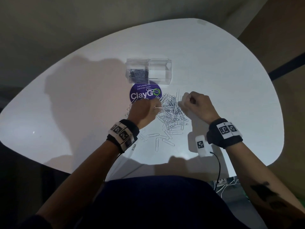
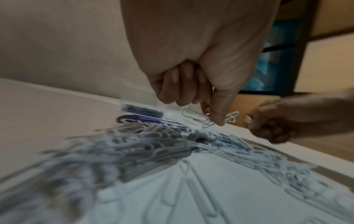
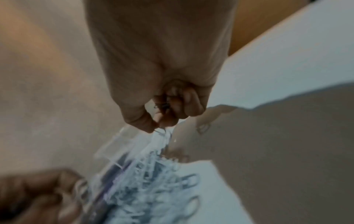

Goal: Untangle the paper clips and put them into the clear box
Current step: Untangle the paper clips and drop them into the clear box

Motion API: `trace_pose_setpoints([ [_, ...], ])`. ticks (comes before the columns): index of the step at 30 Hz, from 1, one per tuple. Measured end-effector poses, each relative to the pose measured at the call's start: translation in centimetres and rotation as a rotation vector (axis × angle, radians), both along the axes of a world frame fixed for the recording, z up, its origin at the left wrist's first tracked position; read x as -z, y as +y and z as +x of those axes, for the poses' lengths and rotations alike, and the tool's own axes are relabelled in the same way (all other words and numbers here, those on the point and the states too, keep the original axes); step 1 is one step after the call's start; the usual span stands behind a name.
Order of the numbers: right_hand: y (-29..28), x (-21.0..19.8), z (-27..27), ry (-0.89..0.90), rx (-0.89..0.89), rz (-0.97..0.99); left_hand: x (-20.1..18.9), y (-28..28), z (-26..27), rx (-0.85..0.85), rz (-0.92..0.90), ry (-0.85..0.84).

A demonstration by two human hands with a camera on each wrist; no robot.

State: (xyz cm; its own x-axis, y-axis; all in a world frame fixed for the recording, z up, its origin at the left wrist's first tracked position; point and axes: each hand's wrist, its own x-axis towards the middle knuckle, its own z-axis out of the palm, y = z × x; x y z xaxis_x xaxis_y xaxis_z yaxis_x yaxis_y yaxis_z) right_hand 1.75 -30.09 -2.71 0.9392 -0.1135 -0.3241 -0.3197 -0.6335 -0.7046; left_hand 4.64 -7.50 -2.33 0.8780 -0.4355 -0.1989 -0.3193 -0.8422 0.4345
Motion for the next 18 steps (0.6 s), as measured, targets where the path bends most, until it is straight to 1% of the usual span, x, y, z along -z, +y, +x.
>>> trace_pose_setpoints([
  [3,0.3,-0.5,-0.1,0.002,0.142,0.288,0.2,2.0,-0.2,-0.045,0.022,-0.024],
  [5,0.6,-0.7,0.0,0.026,0.167,0.428,0.3,2.9,-0.4,-0.07,0.036,-0.019],
  [9,0.8,0.0,0.1,0.069,0.159,0.558,0.5,4.2,-0.3,-0.091,0.055,0.025],
  [14,1.5,0.1,-0.3,0.12,0.143,0.721,-0.4,4.9,0.0,-0.09,0.022,0.111],
  [16,1.7,0.3,-0.4,0.157,0.171,0.733,-0.8,4.9,0.1,-0.101,0.029,0.086],
  [18,1.9,0.3,-0.5,0.181,0.18,0.699,-0.8,4.7,0.1,-0.113,0.036,0.043],
])
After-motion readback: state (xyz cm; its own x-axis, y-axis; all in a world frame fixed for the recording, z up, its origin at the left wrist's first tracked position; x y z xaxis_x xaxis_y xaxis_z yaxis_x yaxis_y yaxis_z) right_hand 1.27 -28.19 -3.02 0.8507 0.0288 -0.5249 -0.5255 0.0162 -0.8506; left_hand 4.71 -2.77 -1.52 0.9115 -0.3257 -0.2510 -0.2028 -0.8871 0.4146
